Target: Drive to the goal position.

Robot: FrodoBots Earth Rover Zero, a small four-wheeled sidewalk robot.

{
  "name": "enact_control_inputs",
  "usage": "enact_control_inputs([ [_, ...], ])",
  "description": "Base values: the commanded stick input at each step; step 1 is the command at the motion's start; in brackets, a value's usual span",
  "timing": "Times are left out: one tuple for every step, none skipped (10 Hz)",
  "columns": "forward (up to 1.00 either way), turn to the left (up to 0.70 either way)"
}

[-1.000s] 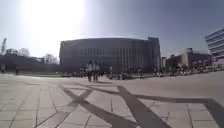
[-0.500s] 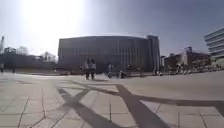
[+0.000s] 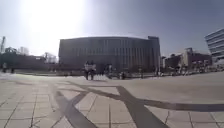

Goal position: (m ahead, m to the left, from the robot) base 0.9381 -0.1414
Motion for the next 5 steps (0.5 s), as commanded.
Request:
enact_control_inputs([
  [0.50,0.50],
  [0.50,0.50],
  [0.50,0.50],
  [0.50,0.50],
  [0.50,0.34],
])
